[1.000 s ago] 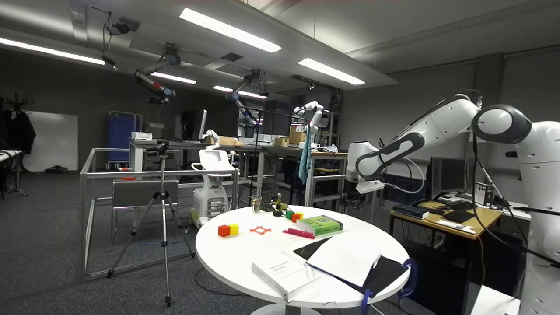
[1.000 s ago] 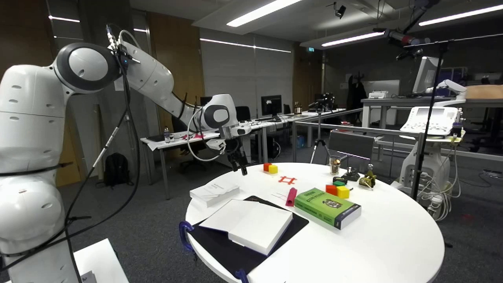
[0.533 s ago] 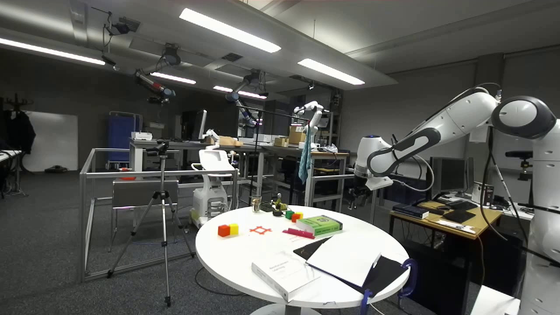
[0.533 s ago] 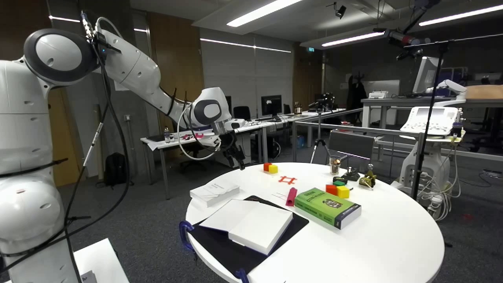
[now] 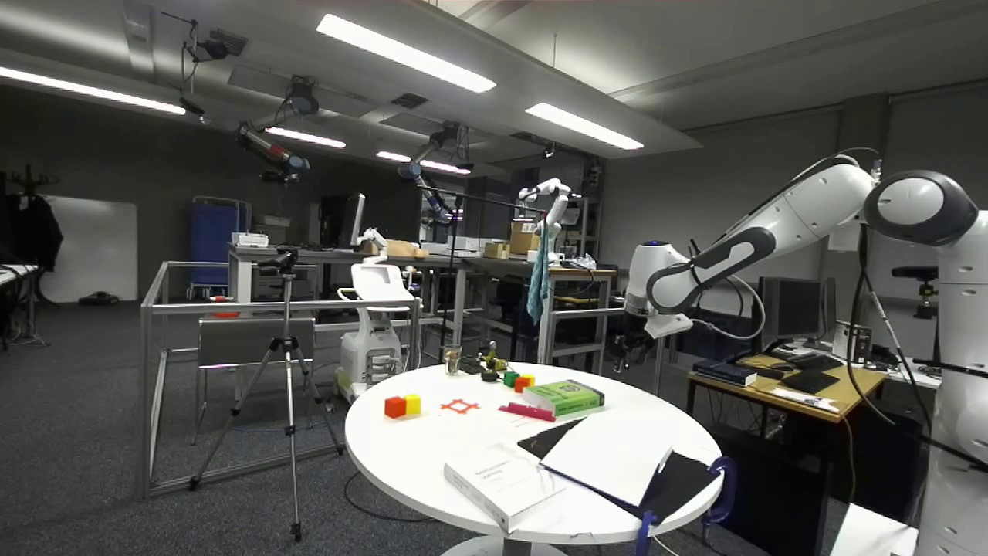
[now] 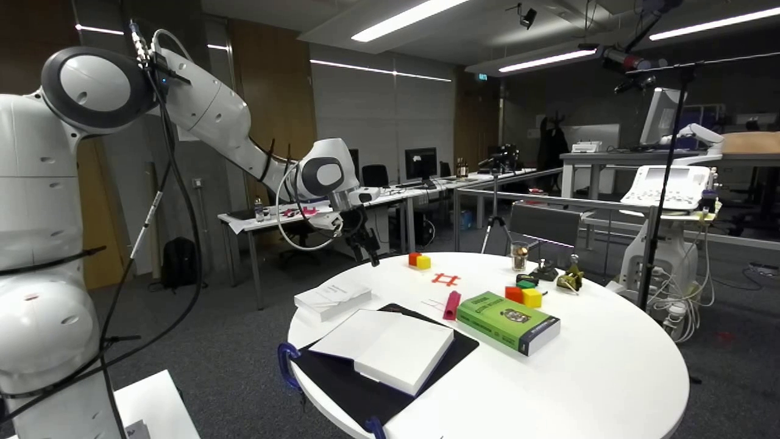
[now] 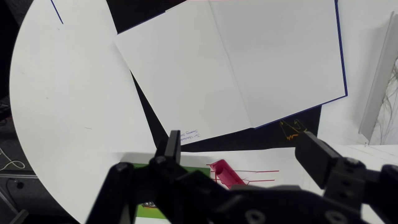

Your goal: Open the blue book

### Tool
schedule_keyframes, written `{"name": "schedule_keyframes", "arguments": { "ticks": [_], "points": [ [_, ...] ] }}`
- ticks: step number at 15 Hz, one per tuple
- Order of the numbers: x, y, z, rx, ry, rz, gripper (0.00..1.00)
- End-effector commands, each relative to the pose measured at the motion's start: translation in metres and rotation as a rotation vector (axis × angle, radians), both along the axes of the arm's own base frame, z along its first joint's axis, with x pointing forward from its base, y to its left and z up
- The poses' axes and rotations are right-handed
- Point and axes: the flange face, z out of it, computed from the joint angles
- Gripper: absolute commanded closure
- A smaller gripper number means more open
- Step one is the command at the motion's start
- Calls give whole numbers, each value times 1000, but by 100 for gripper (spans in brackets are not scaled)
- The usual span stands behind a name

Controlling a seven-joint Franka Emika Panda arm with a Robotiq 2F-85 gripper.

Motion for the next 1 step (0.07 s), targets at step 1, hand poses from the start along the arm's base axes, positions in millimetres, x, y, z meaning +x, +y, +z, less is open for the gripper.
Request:
{"name": "schedule_keyframes", "arguments": {
  "ticks": [1],
  "points": [
    [0,0,1,0,1,0,0]
  ]
}}
